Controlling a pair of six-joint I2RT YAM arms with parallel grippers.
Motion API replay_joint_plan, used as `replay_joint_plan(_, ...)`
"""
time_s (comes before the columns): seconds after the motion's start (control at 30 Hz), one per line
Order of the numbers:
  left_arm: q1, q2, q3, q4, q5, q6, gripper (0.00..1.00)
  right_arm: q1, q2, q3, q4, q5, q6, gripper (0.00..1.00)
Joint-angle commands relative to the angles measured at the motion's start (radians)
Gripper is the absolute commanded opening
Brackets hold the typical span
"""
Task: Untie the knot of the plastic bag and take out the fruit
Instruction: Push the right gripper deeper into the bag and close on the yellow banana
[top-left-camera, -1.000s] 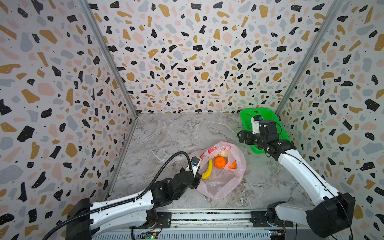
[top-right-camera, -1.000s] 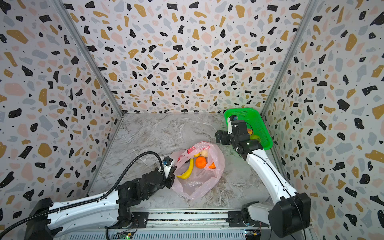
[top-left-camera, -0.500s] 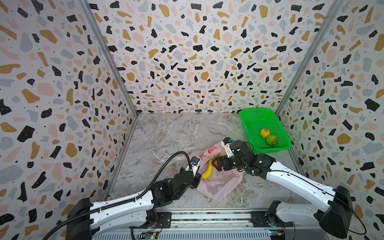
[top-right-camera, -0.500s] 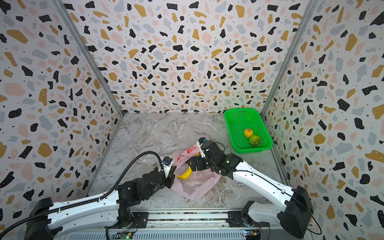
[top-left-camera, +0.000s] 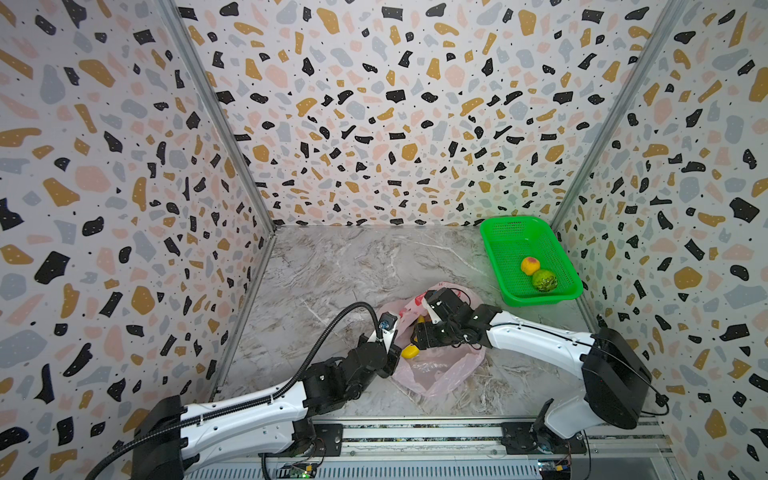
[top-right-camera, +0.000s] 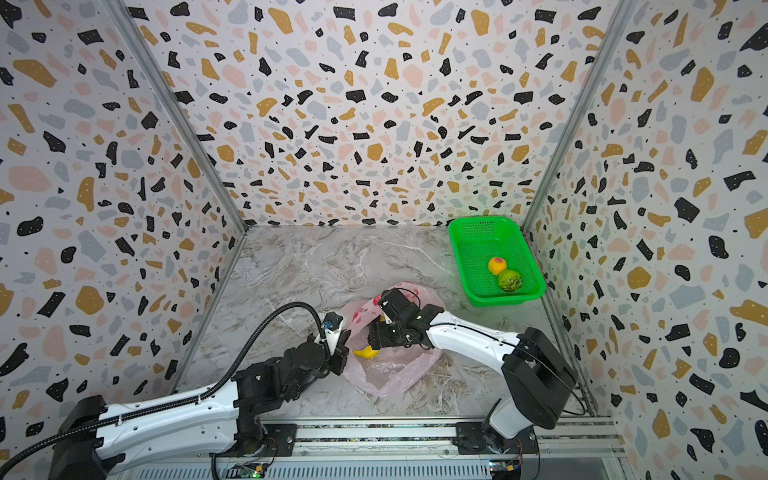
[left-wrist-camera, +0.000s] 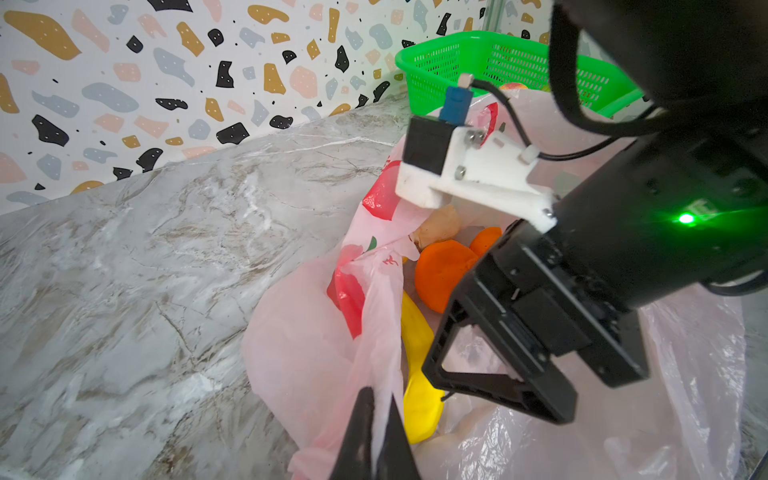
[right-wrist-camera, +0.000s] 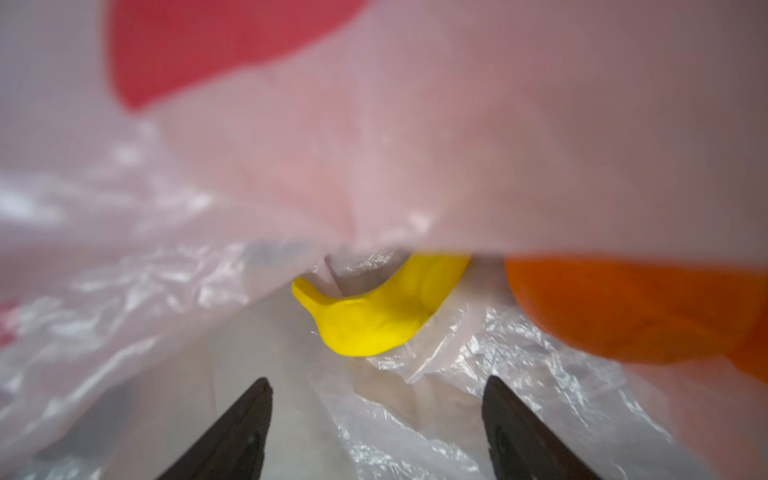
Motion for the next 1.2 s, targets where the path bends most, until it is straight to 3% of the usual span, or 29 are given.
replay_joint_plan(0.0,-0.004,-0.013,-0.023,0.053,-0.023,-0.015,0.0,0.012,0.05,0.052,0.028,0.041,0.032,0.79)
replay_joint_plan(0.27,-0.004,-0.035,-0.037,0.034,-0.013,-0.019,0.0,0.041,0.168,0.137,-0.017,0.143,0.018,0.71)
replay_joint_plan(0.63,-0.004,-0.038,-0.037,0.041,-0.002,-0.022,0.0,0.054,0.213,0.117,-0.024,0.206,0.03,0.66)
replay_joint_plan(0.77,-0.004,-0.027,-0.033,0.043,0.008,-0.016,0.0,0.055,0.224,0.122,-0.018,0.222,0.028,0.57)
replay_joint_plan(0.9,-0.004,-0.031,-0.029,0.033,0.005,-0.016,0.0,0.055,0.224,0.109,-0.02,0.216,0.029,0.41)
replay_joint_plan(1.17,-0.004,-0.032,-0.029,0.029,0.004,-0.017,0.0,0.049,0.169,0.077,-0.037,0.212,0.024,0.33)
